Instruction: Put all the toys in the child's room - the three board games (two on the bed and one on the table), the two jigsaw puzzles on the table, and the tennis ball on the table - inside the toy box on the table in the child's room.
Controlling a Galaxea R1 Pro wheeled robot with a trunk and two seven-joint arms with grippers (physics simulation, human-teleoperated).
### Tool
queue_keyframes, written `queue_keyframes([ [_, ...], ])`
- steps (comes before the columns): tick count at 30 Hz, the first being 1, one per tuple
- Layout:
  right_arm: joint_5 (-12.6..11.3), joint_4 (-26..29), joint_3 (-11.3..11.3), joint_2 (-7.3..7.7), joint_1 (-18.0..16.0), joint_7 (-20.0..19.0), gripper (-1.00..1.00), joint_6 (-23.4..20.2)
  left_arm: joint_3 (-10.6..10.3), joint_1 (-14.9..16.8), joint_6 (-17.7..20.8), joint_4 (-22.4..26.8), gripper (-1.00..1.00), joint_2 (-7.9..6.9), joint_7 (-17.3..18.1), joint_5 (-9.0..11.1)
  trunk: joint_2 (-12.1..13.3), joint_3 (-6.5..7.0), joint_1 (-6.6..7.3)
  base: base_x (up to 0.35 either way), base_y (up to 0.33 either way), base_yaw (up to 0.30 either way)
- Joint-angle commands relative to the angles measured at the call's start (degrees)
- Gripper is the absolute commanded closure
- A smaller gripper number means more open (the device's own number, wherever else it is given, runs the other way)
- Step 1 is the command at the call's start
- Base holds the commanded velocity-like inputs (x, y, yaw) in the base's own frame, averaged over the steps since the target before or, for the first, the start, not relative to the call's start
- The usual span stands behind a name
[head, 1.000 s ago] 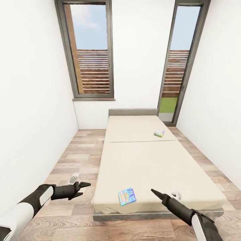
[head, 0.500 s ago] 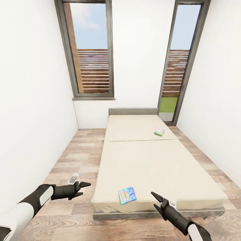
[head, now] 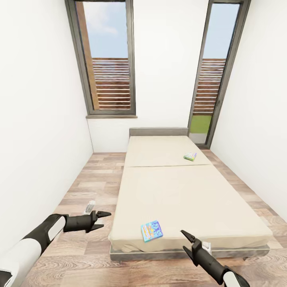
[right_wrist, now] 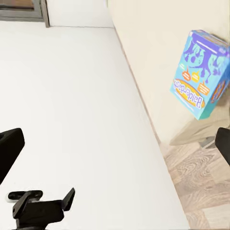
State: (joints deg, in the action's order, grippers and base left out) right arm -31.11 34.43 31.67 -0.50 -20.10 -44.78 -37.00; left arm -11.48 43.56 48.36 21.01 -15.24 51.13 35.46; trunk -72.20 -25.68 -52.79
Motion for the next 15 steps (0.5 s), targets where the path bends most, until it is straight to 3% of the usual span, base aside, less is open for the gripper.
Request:
queue_keyframes([
  [1,-1.52,-1.08,1.51,0.2,-0.04,0.16,-1.0,-0.37,-0.28,0.04,1.65,1.72,-1.0,-0.25,1.43,0.17,-0.45,-0.25,-0.23,0.0,0.0,0.0],
  [6,-3.91,-3.98,3.84,0.61,-0.06,1.31,-1.0,-0.04,-0.29,0.04,3.36,4.66,-1.0,-1.42,3.33,-0.01,-2.46,-1.15,-1.33,0.0,0.0,0.0],
  [15,-5.15,-5.24,4.69,0.69,-0.11,4.75,-1.0,0.43,-0.22,0.04,4.05,5.68,-1.0,-3.29,4.08,0.09,-6.07,-2.76,-3.3,0.0,0.0,0.0],
])
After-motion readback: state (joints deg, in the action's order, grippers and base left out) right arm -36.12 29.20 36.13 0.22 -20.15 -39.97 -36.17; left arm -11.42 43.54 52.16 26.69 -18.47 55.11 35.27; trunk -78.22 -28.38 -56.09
